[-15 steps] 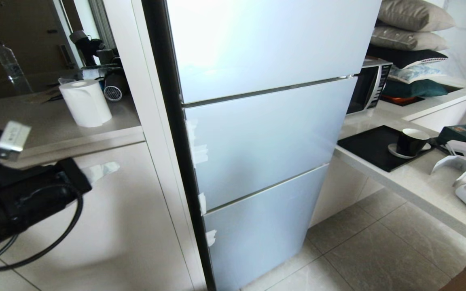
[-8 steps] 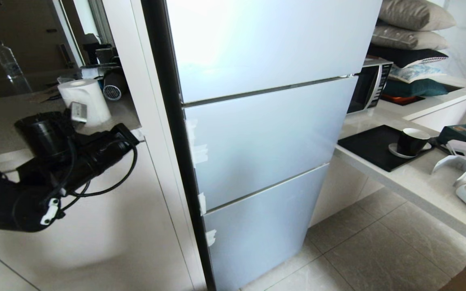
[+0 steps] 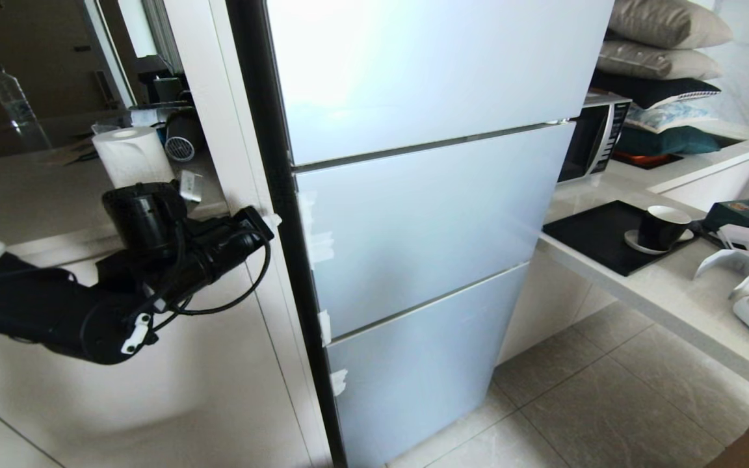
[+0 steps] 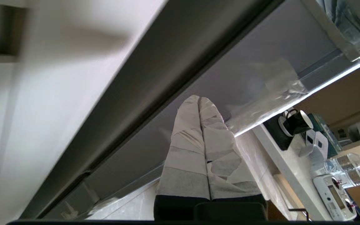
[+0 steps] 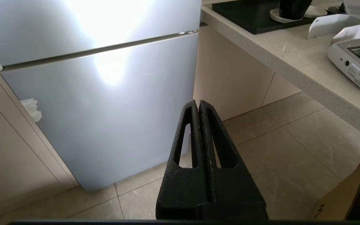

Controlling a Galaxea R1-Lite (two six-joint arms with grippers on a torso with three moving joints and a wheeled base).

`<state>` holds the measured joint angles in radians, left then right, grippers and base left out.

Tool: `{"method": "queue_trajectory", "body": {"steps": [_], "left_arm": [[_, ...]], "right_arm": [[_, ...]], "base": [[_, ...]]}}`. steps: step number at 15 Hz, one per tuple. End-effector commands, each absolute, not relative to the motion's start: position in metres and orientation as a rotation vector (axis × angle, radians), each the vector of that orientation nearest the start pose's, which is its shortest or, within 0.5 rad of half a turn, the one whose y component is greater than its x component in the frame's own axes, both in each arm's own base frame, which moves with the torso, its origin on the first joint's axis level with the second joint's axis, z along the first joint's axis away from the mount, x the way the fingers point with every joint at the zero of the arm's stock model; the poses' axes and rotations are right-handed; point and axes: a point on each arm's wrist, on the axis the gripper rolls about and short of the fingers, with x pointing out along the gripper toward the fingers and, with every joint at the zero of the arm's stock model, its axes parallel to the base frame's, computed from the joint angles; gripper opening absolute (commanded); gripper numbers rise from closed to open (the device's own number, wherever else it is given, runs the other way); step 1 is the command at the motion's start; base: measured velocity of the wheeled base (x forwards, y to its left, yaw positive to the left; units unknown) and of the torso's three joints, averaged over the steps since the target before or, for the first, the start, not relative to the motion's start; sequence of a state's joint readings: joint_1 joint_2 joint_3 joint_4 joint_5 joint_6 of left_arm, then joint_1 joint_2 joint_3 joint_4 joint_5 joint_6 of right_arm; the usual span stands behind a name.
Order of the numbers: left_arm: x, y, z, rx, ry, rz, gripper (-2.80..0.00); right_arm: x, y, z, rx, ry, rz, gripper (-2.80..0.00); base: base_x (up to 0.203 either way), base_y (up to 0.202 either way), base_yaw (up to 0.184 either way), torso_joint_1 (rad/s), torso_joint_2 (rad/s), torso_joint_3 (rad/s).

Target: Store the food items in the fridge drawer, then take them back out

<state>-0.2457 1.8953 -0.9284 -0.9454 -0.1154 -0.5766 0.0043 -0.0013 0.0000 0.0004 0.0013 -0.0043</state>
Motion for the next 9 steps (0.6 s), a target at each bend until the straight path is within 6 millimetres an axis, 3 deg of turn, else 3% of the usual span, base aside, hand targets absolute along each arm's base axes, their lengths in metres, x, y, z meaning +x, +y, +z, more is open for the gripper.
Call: {"method": "queue_trajectory", "body": {"steps": [1,9], "left_arm": [[0.356,-0.102,0.183,-0.572,0.111,-0.36,-2.8],[0.372,-0.112,0.177,-0.571,0.109,-0.338,-2.8]], "right_arm": [[-0.023,0.0,0.075,-0.005,-0.002,0.006,-2.8],[-0.023,0.0,0.075,-0.003,-0.002,0.006,-2.8]], "base": [[0.0,0.0,0.0,0.0,0.0,0.0],[0.0,0.0,0.0,0.0,0.0,0.0]]}}
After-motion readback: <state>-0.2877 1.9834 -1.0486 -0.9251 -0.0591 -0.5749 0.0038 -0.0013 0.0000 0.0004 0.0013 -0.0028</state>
